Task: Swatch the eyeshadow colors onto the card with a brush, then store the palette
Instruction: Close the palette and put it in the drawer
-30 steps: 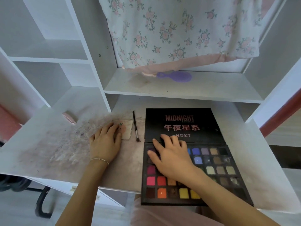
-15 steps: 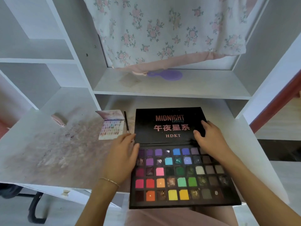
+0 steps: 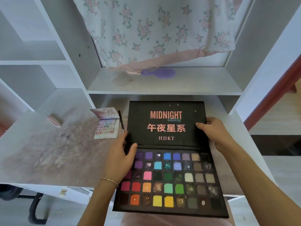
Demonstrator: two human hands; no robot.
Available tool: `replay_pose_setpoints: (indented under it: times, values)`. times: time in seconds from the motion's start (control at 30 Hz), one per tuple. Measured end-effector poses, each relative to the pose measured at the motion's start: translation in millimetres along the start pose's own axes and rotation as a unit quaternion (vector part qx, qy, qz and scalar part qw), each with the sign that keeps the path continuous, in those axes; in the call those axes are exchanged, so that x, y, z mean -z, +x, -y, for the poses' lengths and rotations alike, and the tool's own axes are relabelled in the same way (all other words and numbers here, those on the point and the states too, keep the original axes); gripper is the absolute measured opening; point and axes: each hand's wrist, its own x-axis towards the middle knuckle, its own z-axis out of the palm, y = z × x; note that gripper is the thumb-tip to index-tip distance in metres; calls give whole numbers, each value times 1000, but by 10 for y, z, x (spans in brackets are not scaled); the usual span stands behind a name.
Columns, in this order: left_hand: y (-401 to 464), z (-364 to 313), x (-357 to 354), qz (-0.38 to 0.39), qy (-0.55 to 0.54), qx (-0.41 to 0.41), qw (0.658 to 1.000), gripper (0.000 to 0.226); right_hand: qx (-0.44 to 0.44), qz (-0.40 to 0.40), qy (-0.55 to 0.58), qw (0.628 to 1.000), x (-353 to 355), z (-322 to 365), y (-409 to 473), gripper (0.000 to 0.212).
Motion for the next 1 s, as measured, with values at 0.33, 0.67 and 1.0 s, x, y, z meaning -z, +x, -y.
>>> replay_pose_setpoints:
  times: [0.33, 0.67, 1.0]
  values:
    - [154, -116, 17, 24, -58, -25, 998, 64, 193, -24, -98, 976, 207, -137, -248, 16]
    - [242, -321, 156, -78, -274, -15, 959, 51, 306, -105, -8, 946, 263, 23, -349, 22]
    - [-613, -164, 3, -94, 34, -167, 981, 44, 396, 12, -208, 894, 202, -609, -1029, 30]
